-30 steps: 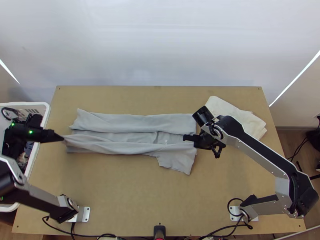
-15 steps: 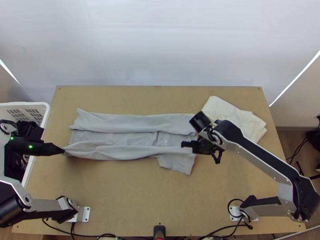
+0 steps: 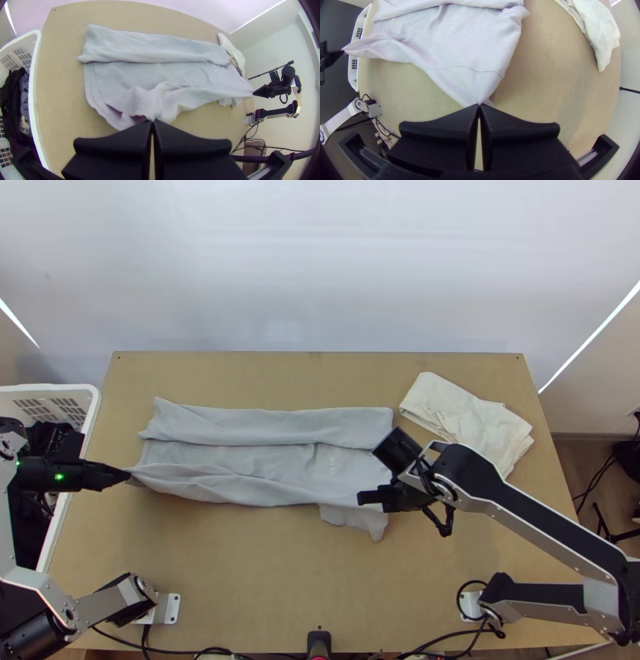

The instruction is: Fold the t-shirt

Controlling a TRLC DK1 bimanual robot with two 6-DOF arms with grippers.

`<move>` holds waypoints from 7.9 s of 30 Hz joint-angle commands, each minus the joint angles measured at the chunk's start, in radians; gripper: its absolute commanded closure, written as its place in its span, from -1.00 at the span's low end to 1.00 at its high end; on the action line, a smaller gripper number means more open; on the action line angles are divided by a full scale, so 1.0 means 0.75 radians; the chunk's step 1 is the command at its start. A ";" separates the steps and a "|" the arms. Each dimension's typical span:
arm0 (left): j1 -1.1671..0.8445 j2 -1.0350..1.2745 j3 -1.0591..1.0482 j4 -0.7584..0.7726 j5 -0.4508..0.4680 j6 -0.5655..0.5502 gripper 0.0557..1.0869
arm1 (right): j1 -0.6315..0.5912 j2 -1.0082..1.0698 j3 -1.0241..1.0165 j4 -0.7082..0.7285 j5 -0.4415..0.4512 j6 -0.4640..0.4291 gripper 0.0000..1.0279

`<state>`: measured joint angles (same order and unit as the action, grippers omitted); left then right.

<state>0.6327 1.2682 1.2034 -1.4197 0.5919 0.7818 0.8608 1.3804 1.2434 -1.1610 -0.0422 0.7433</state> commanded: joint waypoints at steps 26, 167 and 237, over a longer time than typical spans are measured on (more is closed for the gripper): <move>-0.212 0.440 0.167 -0.015 -0.351 -0.235 0.93 | -0.209 0.272 0.365 -0.223 -0.148 0.030 0.94; -0.023 1.209 0.744 0.257 0.283 -0.282 -0.90 | -0.512 0.733 1.177 -0.321 0.036 0.003 -0.93; -0.283 0.843 0.907 0.036 0.176 -0.597 0.93 | -0.589 0.585 1.030 -0.289 0.036 -0.011 -0.90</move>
<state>0.6010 1.9579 1.7828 -1.2675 0.7334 0.3733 0.4248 1.8389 2.0224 -1.3804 -0.0154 0.7380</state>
